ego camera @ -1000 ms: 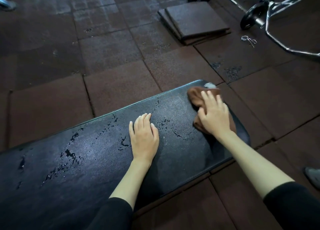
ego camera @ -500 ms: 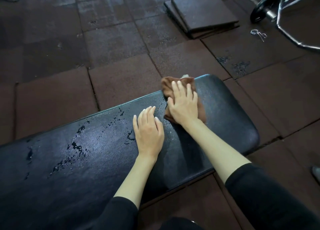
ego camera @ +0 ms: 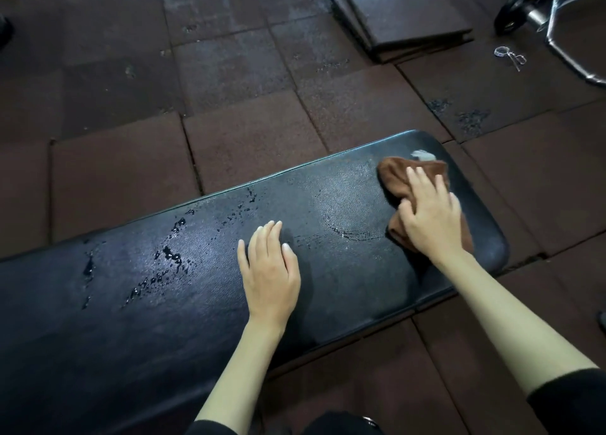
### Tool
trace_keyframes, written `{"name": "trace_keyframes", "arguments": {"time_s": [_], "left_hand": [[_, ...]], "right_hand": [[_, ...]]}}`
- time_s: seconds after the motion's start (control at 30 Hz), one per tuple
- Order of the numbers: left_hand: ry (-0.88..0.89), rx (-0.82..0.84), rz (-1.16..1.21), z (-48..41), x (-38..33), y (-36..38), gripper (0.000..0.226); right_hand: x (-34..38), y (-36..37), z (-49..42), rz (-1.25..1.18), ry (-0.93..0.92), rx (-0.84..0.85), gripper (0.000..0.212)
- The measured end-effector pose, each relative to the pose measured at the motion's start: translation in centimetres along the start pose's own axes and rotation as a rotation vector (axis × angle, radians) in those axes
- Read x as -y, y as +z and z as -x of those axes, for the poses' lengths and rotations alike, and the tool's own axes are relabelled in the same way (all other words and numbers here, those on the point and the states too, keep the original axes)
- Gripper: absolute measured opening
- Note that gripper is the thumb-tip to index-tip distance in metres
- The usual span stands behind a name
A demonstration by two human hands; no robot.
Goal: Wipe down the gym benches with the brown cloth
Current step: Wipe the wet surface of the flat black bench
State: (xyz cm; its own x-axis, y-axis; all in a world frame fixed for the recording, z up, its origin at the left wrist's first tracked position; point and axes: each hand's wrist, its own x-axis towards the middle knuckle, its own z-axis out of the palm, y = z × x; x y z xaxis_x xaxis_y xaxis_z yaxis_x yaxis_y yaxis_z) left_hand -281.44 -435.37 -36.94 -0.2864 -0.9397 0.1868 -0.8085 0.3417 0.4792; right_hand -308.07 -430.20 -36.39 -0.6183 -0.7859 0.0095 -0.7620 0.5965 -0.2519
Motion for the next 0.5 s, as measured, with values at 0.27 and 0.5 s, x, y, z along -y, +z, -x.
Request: {"name": "trace_keyframes", "arguments": {"time_s": [0.27, 0.5], "left_hand": [[-0.047, -0.001, 0.007, 1.4, 1.3, -0.8, 0.047], [-0.058, -0.007, 0.053, 1.2, 1.4, -1.1, 0.047]], "right_hand": [[5.9, 1.8, 3.9, -0.035, 0.196, -0.060, 0.063], [13.6, 4.0, 6.2, 0.028, -0.120, 0.035, 0.063]]}}
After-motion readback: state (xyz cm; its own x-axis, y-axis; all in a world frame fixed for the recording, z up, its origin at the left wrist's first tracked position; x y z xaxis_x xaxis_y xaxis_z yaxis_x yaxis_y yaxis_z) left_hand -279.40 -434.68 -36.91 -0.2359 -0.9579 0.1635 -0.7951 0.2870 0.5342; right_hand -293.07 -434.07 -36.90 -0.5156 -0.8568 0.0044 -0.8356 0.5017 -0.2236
